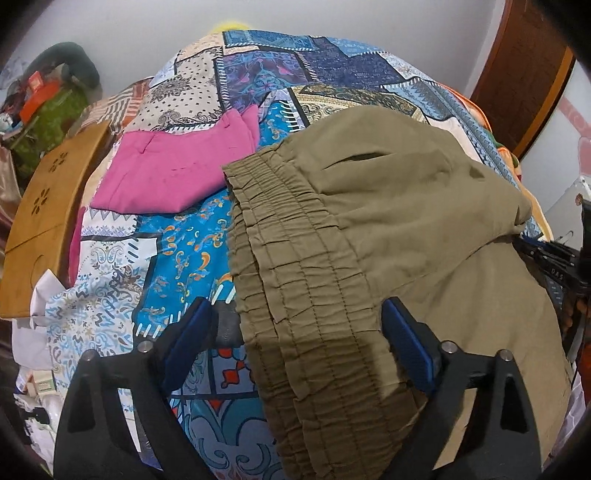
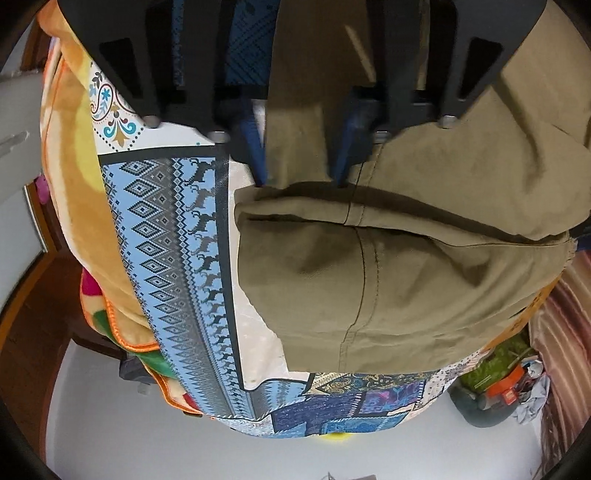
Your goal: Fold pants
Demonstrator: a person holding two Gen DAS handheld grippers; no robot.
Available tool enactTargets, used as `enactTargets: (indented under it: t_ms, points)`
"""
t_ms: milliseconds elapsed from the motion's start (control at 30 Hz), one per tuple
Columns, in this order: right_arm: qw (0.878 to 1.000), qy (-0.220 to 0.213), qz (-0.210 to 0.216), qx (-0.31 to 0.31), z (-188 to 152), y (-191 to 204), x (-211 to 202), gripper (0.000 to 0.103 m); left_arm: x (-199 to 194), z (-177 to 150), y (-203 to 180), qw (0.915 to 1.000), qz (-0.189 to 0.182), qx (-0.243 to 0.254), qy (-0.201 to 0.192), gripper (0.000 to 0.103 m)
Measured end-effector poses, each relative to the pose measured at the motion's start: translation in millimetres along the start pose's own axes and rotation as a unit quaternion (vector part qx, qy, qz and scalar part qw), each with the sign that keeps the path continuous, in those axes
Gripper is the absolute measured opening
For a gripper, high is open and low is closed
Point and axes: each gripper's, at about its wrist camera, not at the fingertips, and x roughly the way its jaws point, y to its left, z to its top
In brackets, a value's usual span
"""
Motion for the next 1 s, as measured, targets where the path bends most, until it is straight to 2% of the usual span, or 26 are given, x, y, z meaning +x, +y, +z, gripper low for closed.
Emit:
enactTargets:
  t_ms: [67,200,267,333,433,567,667,767,833,867,900,1000]
  points:
    - [1.0,0.003,-0.005,0.002,-2,-2,-1,0.011,0,-1,0,0.9999,0.01,0.0,-0.008,0.091]
    - [1.0,0.014,-0.011,0.001,2,2,0,0.009,-3,-3,-7,0.9975,0.058,0.025,-0.031,0.091]
    - [1.0,0.022,-0.009,0.001,2,3,-1,0.008,-4,-4,-4,0.9973,0.061,0.025,-0.033,0.091]
    - [0.999,0.029,0.005,0.016,0,0,-3,0.008,-1,-4,2,0.9981,0.049,0.022,-0.031,0.091]
    - [0.999,0.028,0.015,0.034,-6,-2,-7,0.009,3,-3,12,0.9994,0.011,0.025,-0.023,0.091]
    - [0.999,0.026,0.013,0.041,-8,1,-13,0.011,3,1,21,0.9997,-0.021,-0.009,0.006,0.091]
    - [0.999,0.035,0.003,0.033,-7,4,-18,0.016,-6,7,19,0.9997,-0.019,-0.01,0.006,0.091]
    - [0.999,0.033,-0.004,0.024,-2,5,-28,0.025,-21,16,14,0.9998,0.002,0.009,-0.016,0.091]
    - [1.0,0.021,-0.005,0.021,3,4,-35,0.038,-25,22,14,0.9997,-0.006,0.015,-0.02,0.091]
    - [1.0,0.015,-0.003,0.021,6,4,-38,0.049,-25,27,14,0.9996,-0.007,0.017,-0.021,0.091]
    - [1.0,0.009,-0.001,0.02,10,4,-41,0.056,-24,30,14,0.9996,-0.006,0.017,-0.021,0.091]
    - [1.0,-0.022,-0.002,0.013,23,3,-46,0.058,-15,40,16,0.9998,-0.005,0.014,-0.012,0.091]
